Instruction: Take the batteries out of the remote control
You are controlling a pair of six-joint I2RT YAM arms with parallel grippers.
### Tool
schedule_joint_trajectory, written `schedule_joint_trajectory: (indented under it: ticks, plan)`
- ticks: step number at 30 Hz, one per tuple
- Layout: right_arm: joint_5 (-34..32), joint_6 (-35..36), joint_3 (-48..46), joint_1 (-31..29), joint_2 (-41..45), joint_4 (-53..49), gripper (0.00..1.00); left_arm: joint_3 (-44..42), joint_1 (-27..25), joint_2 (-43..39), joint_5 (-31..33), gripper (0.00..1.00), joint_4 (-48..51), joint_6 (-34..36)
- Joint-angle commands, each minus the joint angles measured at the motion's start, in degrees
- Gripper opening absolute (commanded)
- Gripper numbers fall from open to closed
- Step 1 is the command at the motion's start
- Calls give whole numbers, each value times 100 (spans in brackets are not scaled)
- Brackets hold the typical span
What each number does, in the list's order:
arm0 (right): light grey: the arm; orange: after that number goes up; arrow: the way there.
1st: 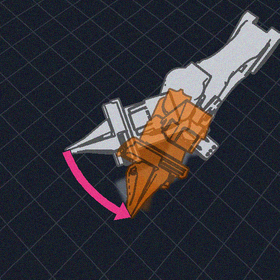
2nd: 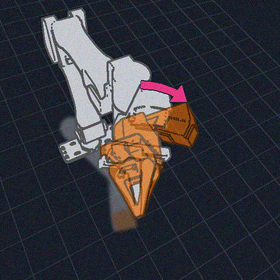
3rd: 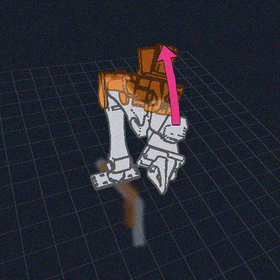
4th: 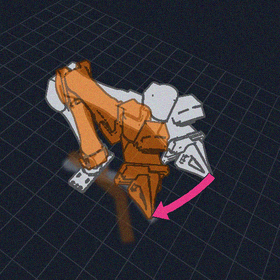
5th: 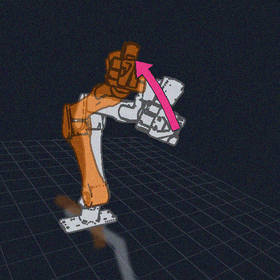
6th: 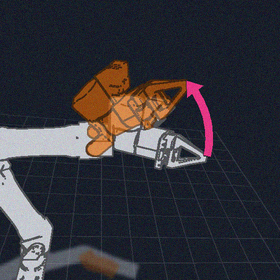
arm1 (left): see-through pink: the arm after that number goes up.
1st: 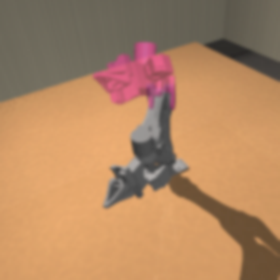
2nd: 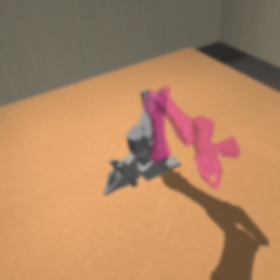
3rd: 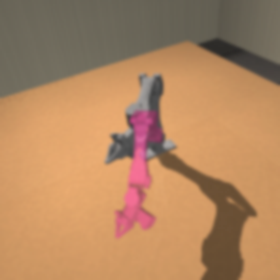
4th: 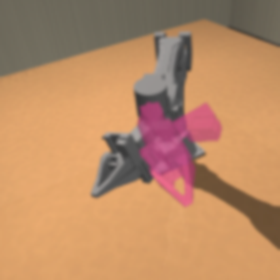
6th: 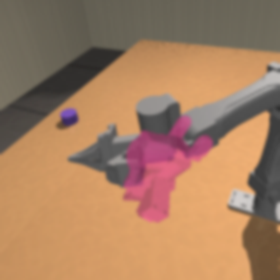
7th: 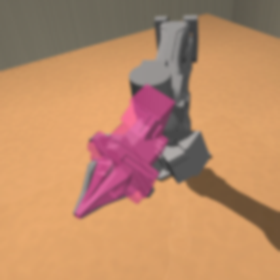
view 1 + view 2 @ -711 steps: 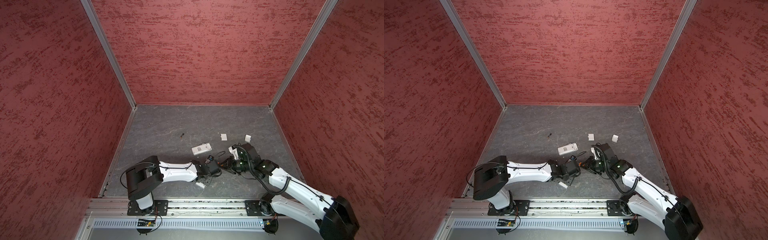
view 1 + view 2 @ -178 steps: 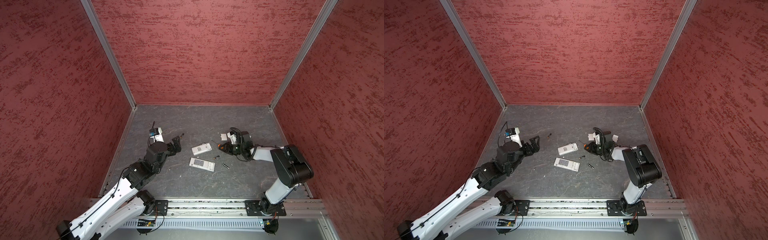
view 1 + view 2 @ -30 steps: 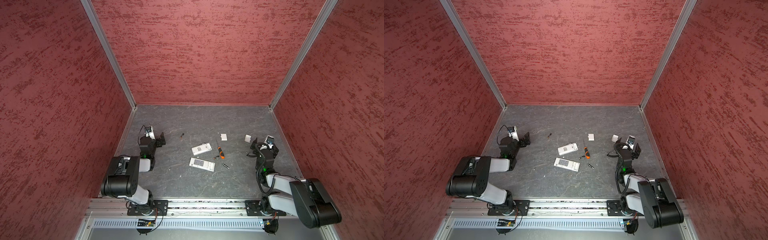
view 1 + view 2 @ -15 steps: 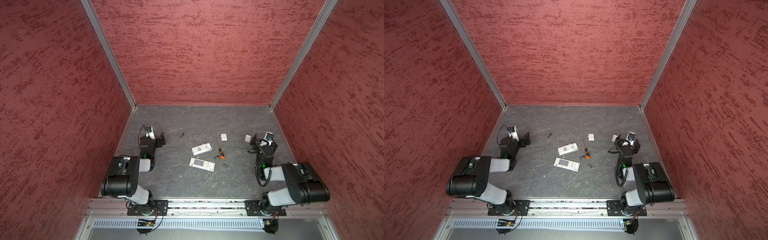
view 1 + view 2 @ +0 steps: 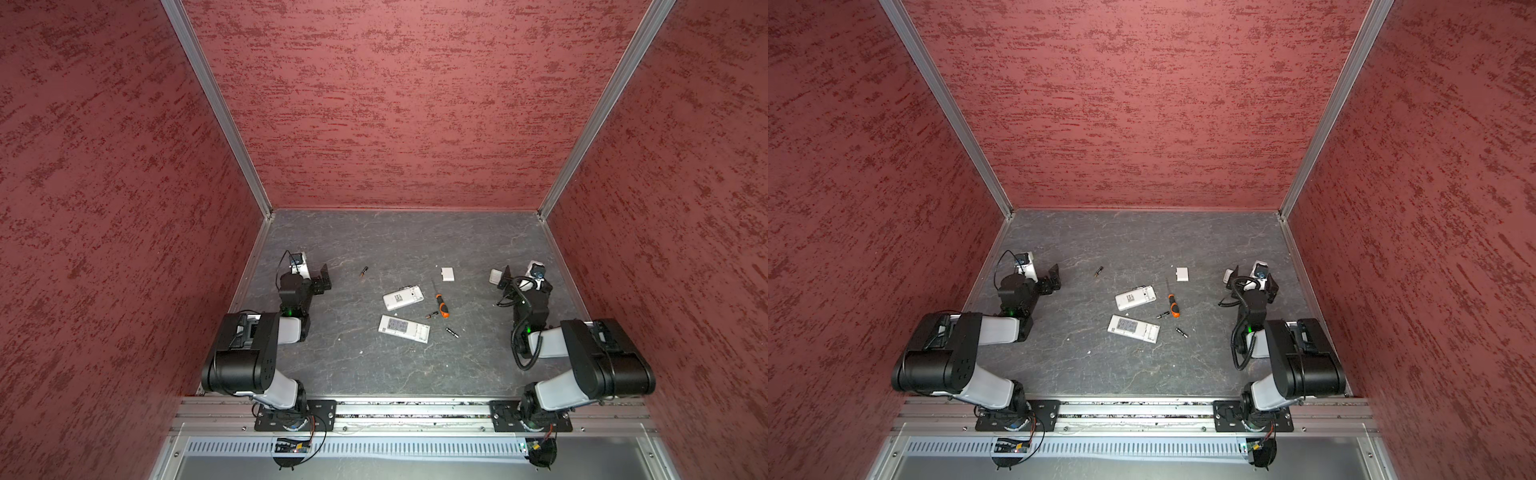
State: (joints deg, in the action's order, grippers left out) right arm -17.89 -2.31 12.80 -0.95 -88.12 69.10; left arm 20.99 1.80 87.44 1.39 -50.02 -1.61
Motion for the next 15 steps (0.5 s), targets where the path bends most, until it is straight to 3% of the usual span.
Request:
schedule_joint_trajectory:
  ticks: [1, 15]
  plan:
    - [265, 27, 134, 51, -30, 46, 99, 72, -18, 14, -48, 100, -78, 90]
    - [274, 67, 182, 69, -112, 122, 99, 72, -7, 15, -50, 99, -78, 86]
